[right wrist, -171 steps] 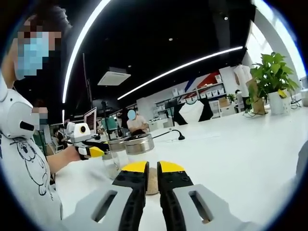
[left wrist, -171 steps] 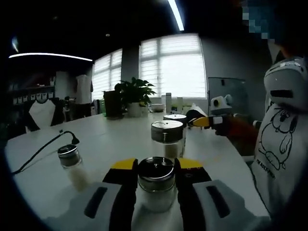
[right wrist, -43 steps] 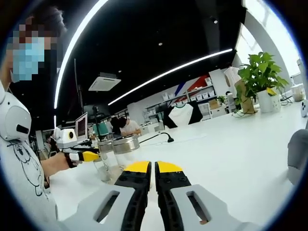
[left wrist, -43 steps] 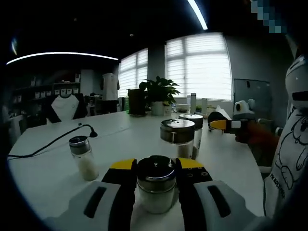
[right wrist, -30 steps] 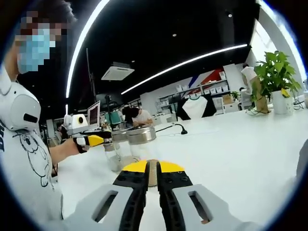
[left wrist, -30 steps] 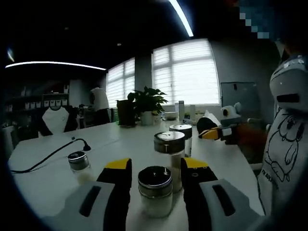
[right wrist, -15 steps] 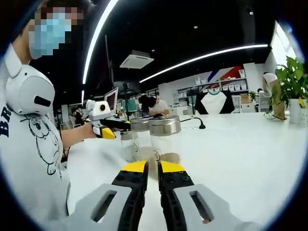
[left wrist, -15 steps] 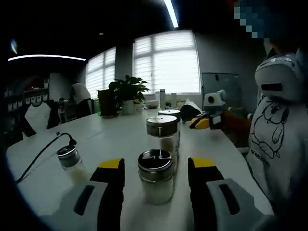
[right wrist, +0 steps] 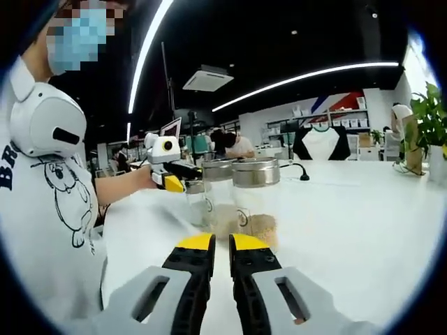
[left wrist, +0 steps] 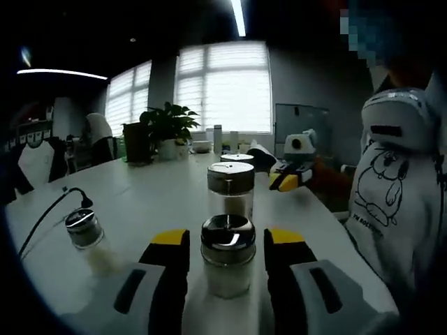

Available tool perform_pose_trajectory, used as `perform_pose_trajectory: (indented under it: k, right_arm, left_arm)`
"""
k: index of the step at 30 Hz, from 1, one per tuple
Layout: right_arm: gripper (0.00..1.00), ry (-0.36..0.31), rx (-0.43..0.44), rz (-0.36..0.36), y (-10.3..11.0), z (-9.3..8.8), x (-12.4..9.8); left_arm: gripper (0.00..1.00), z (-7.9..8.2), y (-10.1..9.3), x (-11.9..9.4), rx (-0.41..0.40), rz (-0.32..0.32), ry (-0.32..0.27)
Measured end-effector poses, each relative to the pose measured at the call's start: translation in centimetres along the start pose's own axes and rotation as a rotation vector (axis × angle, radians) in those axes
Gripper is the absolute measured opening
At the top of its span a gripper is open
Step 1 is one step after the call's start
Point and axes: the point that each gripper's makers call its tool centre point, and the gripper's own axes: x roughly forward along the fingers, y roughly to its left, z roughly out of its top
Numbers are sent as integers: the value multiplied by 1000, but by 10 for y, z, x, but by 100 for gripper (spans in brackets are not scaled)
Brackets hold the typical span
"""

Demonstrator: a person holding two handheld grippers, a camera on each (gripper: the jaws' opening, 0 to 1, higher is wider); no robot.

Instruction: Rotate the seasoning bottle until the label or dispensing opening points toward the visible target arrow and the bottle remains upright within the marked orientation range

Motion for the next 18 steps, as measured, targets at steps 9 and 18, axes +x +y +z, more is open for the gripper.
perform_pose_trajectory:
  k: [9,18]
  right_arm:
    - [5,8,-10,8,2,-1,1]
    - [5,3,-3,4,3,-2,0]
  left_arm:
    - [33,3,-2,-1,23,-16,3]
    - [33,-2,-1,3,12,10,23]
